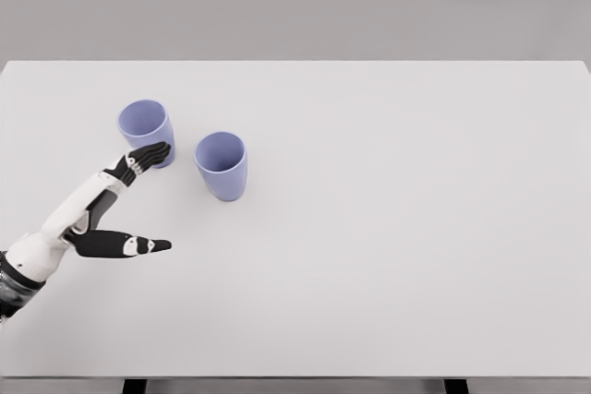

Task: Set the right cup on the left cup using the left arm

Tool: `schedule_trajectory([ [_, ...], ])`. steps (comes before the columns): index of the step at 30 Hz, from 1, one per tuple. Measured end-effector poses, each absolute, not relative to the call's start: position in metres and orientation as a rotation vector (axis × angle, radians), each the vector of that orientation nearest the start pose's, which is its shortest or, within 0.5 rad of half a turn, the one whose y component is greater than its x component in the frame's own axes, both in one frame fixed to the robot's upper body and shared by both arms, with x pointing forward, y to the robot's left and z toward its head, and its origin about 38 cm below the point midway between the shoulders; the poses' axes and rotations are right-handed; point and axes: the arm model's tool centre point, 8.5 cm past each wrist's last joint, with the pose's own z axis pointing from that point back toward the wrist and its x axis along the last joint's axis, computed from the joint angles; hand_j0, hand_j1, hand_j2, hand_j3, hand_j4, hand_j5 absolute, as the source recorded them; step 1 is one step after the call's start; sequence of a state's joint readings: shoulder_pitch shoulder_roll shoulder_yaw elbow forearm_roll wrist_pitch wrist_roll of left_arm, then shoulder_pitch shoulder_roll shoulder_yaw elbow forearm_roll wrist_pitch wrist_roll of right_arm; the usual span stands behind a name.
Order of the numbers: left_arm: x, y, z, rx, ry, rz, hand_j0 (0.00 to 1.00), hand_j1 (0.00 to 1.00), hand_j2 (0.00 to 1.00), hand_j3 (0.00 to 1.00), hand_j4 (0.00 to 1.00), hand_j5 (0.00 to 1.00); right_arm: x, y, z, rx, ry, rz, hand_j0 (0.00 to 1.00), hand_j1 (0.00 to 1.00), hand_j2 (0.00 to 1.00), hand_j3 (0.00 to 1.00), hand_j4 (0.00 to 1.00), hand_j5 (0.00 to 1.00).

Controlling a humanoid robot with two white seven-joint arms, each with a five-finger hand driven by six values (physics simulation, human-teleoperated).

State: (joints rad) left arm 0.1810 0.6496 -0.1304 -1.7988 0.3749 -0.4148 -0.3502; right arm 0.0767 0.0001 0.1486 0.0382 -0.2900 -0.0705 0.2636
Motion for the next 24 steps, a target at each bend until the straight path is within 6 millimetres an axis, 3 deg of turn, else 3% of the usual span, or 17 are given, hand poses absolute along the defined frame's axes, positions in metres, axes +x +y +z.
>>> schedule_trajectory([
  [14, 0.303, 0.305, 0.119, -0.286, -1.597, -0.685, 1.00, 1.00, 1.00, 1.00, 1.00, 1.00, -0.052, -0.252, -0.258, 0.157, 0.018, -0.146, 1.00, 1.00, 1.00, 1.00, 1.00, 1.00],
  [24, 0.310, 0.291, 0.111, -0.318, -1.565, -0.594, 1.00, 1.00, 1.00, 1.00, 1.00, 1.00, -0.052, -0.252, -0.258, 0.157, 0.018, -0.146, 1.00, 1.00, 1.00, 1.00, 1.00, 1.00],
])
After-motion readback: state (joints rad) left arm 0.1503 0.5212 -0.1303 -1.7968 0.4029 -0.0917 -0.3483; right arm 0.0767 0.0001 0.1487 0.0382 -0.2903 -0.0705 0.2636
